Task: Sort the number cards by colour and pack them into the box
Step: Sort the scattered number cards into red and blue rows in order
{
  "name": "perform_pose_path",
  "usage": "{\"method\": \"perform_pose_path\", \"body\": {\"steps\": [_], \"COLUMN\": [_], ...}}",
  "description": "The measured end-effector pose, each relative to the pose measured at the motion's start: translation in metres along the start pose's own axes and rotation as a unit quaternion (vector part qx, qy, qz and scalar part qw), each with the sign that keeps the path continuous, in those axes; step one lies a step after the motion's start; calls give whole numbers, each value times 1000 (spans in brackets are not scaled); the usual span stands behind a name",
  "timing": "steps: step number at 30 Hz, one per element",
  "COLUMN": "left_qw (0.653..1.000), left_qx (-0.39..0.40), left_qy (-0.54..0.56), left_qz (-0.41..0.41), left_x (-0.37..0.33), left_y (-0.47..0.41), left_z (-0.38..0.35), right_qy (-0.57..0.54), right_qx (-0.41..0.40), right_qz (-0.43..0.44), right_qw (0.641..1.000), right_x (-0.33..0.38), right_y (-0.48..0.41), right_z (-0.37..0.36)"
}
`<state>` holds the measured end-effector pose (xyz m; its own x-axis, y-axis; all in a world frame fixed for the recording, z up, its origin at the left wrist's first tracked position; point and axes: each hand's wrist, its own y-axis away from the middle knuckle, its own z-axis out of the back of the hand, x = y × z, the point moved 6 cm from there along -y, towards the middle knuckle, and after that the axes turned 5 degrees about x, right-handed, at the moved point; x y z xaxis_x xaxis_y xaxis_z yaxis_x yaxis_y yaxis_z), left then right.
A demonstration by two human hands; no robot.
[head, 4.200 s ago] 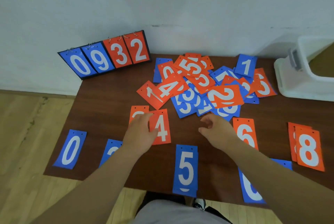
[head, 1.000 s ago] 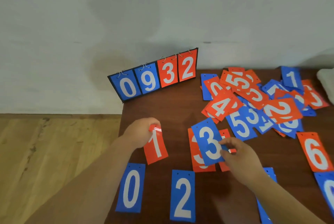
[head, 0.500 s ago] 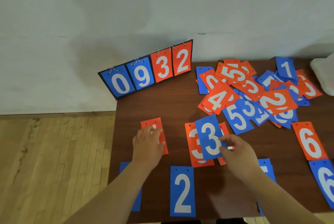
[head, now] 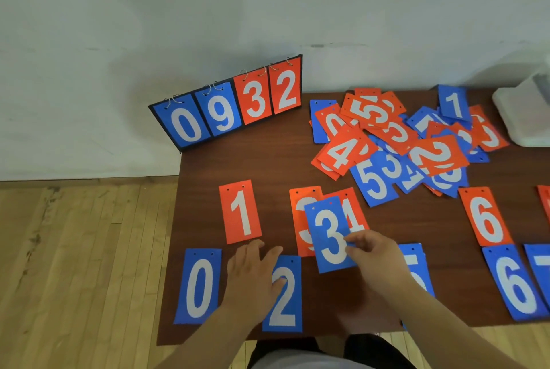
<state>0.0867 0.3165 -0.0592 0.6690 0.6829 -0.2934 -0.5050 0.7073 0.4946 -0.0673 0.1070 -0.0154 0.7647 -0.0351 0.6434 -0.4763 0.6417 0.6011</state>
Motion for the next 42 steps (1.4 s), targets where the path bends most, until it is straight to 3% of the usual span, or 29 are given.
{"method": "perform_pose_path", "body": {"steps": [9,16,22,33,42], "left_qw": [1000,999,997,989,987], "left_qx": [-6,8,-10,-121,-152], "left_qy": [-26,-23,-31,-17,-2], "left_qz": [2,35,72,88,60], "left_x": [-15,-30,-47,-172,-243], "left_y": [24,38,47,48,12], "left_z": [-18,-37,-33,-7,28], "right_qy": [97,271,297,246,189], "right_qx": [129,153,168,33,-56], "right_qz": [-15,47,113,193,180], "right_qw": [987,949,933,949,964], "right_x": [-69,-89,-82,-80,-93], "right_y": [30,31,31,31,8], "right_z": [-30,-40,-35,142,241]}}
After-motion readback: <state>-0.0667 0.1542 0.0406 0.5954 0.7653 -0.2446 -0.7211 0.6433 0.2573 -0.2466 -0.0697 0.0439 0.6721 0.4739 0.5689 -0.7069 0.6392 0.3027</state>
